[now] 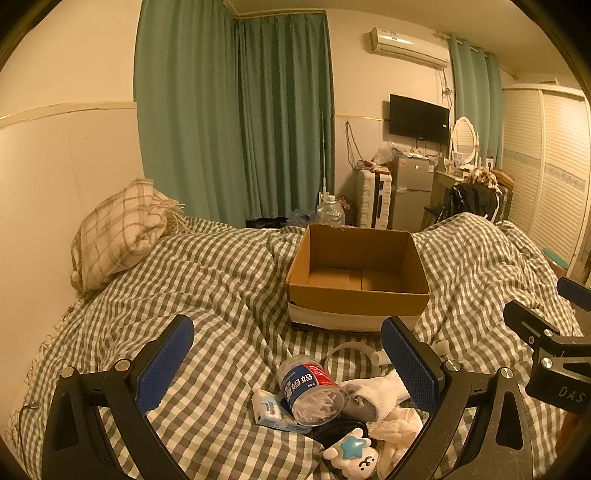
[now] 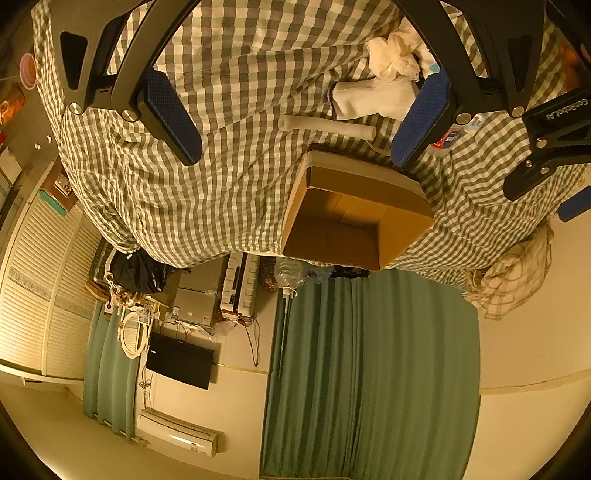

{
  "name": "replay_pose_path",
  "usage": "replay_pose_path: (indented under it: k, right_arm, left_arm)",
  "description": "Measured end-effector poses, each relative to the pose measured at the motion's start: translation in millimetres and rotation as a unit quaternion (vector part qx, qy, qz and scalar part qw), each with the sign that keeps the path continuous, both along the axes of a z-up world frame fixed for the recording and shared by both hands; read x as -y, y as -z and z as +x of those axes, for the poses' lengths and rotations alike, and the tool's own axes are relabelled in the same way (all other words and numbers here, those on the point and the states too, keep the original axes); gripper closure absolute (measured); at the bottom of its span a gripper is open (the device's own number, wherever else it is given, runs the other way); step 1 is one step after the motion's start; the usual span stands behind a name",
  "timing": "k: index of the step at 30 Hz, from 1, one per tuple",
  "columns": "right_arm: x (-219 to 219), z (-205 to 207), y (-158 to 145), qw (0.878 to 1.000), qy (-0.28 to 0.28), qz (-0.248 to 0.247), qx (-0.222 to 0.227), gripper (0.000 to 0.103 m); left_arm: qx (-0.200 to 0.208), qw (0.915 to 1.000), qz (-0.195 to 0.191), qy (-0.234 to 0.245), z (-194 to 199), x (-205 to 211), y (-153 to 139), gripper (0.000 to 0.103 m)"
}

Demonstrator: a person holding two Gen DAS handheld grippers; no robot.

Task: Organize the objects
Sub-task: 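Move both tools down toward the pile of items on the bed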

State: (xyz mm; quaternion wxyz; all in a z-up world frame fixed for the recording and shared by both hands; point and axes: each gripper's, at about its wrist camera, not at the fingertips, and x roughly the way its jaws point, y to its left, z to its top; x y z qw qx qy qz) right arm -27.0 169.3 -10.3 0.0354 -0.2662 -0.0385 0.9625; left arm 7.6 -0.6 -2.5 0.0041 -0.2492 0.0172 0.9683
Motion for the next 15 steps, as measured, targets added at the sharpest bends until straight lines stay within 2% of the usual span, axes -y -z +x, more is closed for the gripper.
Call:
replay_pose_path:
  k: [8,15]
  right_arm:
    - [15.7,13.9,-10.1,1.000,-0.025,-0.003,-0.002,0.000]
    - [31.8,20.7,-7.7,0.999,-0.045,0.003,0.012,0.000]
  left_arm:
    - [-0.006,1.0000,0.002,-0.001,14.9,7.1,-8.1,0.000]
    - [0.009,1.0000,-0.003,-0.004,21.6,16.0,1.0,0.000]
